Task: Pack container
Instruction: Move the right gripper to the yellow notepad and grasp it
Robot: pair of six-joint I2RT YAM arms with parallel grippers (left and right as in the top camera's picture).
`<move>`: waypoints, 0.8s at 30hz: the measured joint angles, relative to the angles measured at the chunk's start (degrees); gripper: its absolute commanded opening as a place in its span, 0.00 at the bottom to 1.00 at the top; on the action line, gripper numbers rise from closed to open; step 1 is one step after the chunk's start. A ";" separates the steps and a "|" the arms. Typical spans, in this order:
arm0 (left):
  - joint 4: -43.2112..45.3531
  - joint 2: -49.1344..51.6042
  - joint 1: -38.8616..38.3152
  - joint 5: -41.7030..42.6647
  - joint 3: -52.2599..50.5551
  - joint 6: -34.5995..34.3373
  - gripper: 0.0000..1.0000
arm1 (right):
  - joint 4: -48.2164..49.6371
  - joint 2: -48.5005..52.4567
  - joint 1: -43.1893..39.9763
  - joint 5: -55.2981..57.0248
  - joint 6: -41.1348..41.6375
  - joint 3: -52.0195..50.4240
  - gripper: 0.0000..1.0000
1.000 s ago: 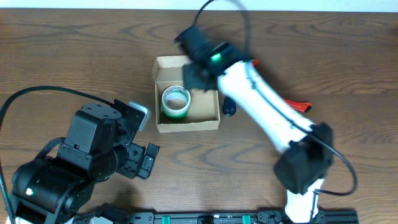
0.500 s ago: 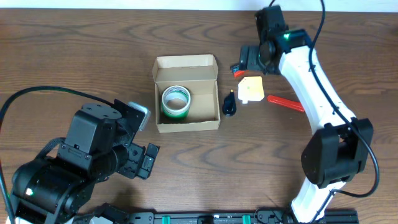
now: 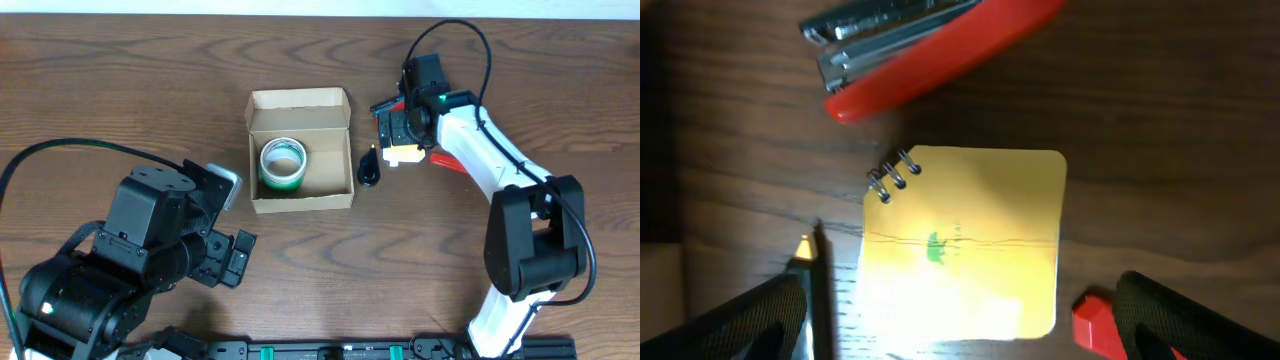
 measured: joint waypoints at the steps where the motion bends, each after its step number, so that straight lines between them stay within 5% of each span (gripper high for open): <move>1: -0.02 0.00 0.00 0.00 0.00 -0.02 0.95 | 0.26 0.39 0.00 0.00 -0.59 -0.02 0.99; 24: -0.02 0.00 0.00 0.00 0.00 -0.02 0.95 | 3.13 6.95 -0.52 -0.42 -4.52 -0.20 0.97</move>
